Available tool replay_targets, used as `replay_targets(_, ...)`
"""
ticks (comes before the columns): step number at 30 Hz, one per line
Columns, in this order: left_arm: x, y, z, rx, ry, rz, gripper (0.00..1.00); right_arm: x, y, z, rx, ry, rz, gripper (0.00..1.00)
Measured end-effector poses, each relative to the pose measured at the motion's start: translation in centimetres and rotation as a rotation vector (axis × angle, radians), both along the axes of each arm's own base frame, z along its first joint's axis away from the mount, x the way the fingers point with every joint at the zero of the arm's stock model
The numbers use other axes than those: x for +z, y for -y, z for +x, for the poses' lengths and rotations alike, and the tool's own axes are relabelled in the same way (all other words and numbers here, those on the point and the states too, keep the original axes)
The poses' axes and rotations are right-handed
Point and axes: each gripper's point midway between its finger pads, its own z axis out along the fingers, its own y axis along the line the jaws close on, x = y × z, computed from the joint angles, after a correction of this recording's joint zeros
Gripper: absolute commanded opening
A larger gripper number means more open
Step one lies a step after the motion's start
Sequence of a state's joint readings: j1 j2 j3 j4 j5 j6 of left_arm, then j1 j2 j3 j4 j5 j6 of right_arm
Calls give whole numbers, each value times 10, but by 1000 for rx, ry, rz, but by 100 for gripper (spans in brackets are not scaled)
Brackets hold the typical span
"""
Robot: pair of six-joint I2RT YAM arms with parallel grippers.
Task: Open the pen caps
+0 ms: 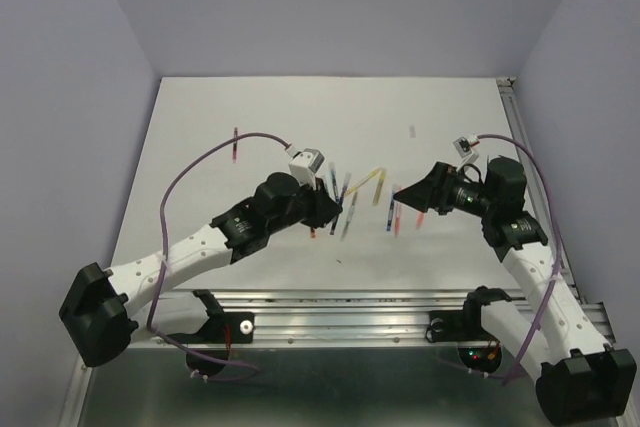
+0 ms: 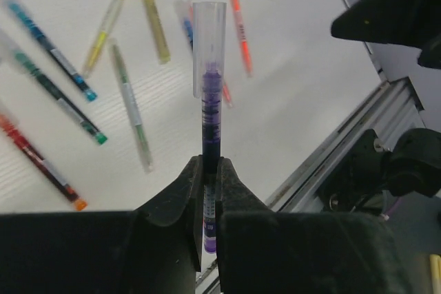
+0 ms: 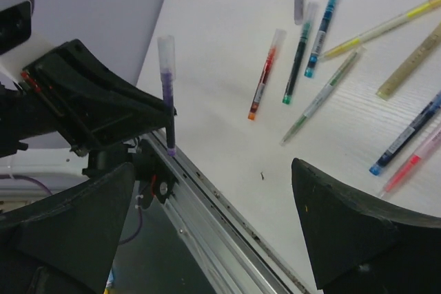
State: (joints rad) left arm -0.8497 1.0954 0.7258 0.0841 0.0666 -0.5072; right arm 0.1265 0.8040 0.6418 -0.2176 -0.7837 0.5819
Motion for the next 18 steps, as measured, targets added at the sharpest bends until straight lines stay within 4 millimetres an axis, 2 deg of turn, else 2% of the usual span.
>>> replay_targets(5,12,28,-29,-122,16,-66,0,11,-20,3,61,25,53,100)
replay_targets(8,18,38,-34,-145,23,-102,0,10,-38,-1,102,30,50,99)
replay_targets(12,13,51,-42,-170,6,-109,0,-5,-61,-2,133,-3,25,95)
replay_targets(15,7,55,-46,-175,-7,-99,0,-9,-71,1,126,-6,17,91)
replay_targets(18,7,56,-46,-168,-16,-105,0,-4,-73,8,95,21,26,84)
